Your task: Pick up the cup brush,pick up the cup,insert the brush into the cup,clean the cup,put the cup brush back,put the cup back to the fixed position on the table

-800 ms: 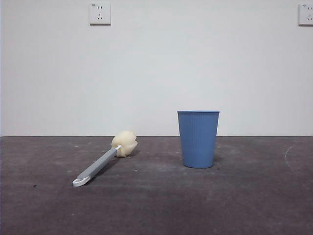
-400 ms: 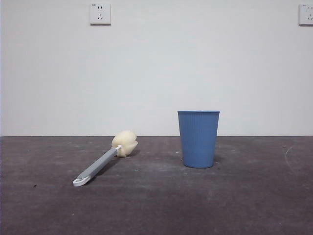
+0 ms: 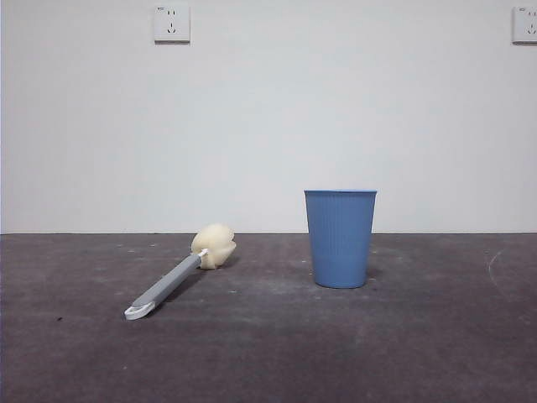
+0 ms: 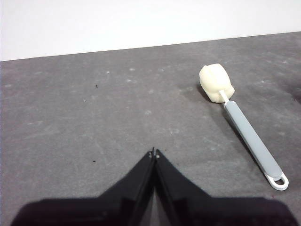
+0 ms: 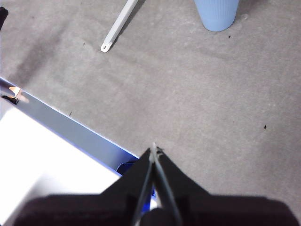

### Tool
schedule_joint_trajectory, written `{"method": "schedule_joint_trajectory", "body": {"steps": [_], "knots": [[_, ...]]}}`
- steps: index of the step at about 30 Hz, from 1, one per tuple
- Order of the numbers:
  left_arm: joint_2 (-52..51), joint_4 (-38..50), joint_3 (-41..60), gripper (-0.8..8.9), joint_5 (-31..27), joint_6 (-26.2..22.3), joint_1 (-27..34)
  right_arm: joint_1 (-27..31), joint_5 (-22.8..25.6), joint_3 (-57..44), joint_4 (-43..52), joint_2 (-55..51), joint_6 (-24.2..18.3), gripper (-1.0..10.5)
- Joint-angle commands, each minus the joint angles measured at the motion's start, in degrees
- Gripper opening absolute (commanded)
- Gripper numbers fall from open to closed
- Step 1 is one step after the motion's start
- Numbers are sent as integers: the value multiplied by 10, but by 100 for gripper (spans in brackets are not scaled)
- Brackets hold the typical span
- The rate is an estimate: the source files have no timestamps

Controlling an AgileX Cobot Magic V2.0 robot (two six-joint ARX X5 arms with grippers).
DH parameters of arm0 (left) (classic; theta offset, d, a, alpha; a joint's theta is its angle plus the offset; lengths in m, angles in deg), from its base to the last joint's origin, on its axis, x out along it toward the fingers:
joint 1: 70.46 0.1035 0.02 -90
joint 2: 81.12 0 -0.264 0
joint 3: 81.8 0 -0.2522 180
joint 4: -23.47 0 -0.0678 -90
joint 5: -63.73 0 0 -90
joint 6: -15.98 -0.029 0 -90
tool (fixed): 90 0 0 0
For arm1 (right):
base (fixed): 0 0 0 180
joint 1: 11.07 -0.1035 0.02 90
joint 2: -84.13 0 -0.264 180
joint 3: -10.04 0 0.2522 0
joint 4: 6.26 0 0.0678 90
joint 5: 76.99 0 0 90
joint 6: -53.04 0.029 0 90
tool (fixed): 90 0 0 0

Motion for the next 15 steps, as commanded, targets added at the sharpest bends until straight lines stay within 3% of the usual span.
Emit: {"method": "schedule_joint_trajectory", "body": {"steps": [1,5,8,10,15], "knots": [[-2,3,8,-3,-1,4,2,-2,2,3,2,0,4,2],[-2,3,8,-3,-1,4,2,-3,2,3,1,-3,3,2],[-2,3,8,-3,-1,4,2,2,48,2,25,-23,-37,2],[-2,3,8,-3,-1,4,2,14,94,1,70,-46,-41,1],[-1,3,8,-3,-1,4,2,56,109,-20,194,-105,-70,2]]}}
